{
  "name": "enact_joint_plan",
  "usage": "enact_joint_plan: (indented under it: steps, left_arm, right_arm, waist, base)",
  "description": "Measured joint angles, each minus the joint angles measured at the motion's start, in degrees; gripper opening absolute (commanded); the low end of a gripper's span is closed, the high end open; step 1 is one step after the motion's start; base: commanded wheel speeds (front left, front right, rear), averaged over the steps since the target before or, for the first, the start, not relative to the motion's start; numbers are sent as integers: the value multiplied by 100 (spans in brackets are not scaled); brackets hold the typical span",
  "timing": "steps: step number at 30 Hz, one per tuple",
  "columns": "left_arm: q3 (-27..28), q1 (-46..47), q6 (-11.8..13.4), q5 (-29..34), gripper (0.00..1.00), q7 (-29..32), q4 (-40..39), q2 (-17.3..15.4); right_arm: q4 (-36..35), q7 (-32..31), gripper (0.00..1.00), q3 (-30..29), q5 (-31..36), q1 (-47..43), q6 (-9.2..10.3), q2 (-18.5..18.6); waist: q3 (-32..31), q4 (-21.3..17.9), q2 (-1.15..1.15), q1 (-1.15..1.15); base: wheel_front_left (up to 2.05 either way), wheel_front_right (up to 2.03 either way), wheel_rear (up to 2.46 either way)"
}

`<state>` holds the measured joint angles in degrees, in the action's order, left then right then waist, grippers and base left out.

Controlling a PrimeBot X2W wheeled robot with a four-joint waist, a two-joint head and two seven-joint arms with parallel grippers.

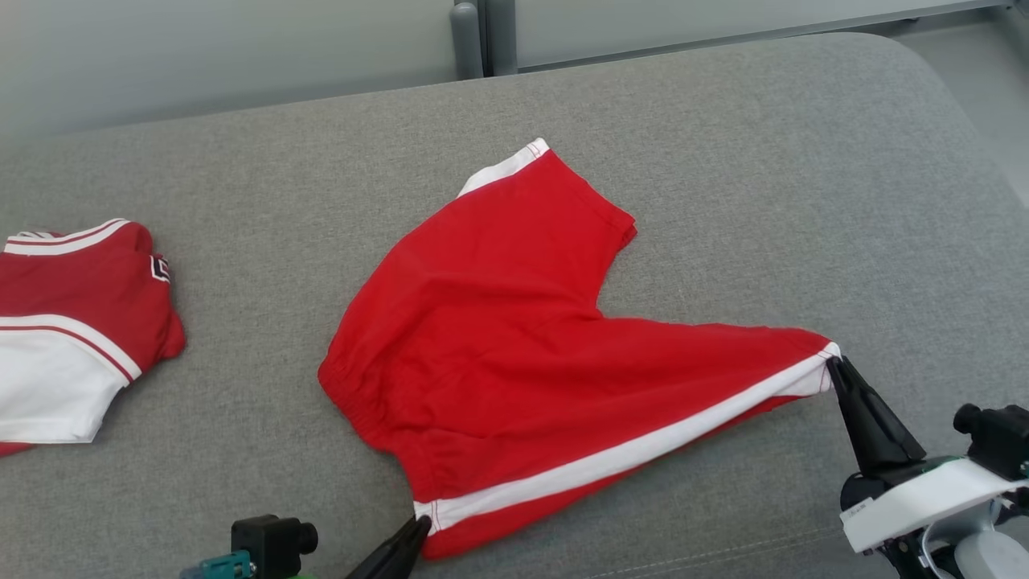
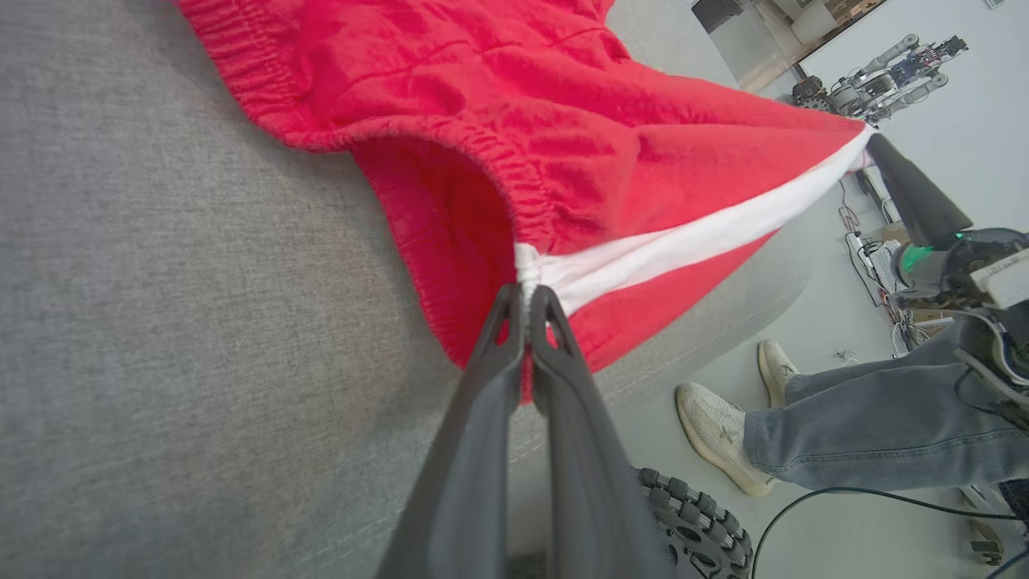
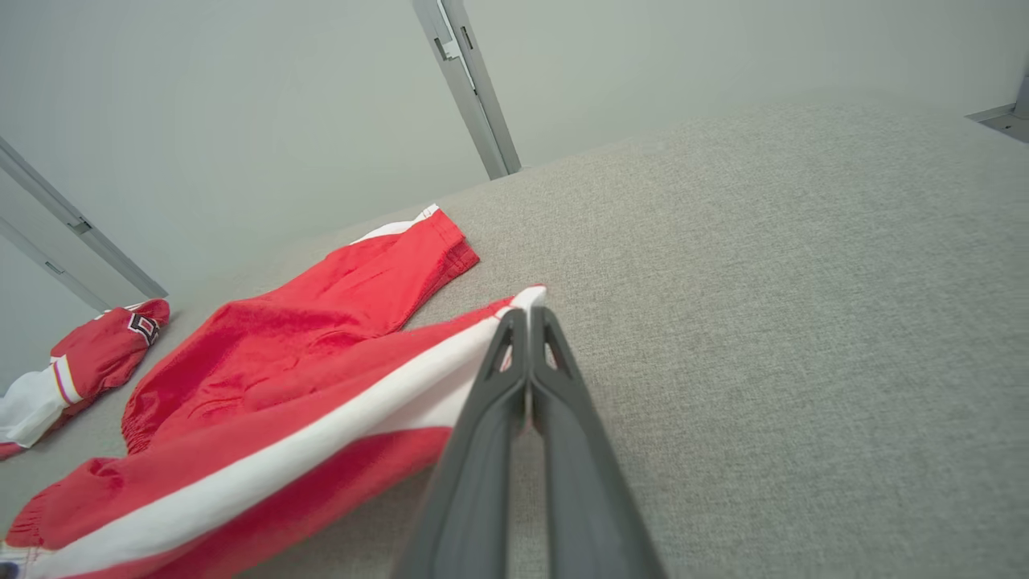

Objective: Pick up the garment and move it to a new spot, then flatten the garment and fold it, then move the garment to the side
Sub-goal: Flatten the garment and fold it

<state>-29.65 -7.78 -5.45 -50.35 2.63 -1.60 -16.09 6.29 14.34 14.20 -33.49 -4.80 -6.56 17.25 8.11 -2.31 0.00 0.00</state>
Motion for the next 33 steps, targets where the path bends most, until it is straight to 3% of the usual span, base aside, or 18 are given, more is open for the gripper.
enact_joint_plan:
  steps: [19,29,33]
  left_arm:
    - [238,-753,503,-880,0,1074,-2323,-692]
    - [634,-154,1011,-1295,0,1772,-2893,-843]
    - [725,324,1074,-1389,0,2046,-2854,-842]
  right_arm:
    - [-1929,-454,0,-516,-998,-687,-48,798]
    - [-1891,-1391,0,-211,-1160,1007,-48,1146]
    - [-1658,-1668,0,-181,-1177,1717,-49,1141]
  waist:
    - [61,-54,0,0]
    - [680,86,0,0]
    - [963,209,0,0]
  base:
    - [0,0,0]
    - [0,0,0]
    - [0,0,0]
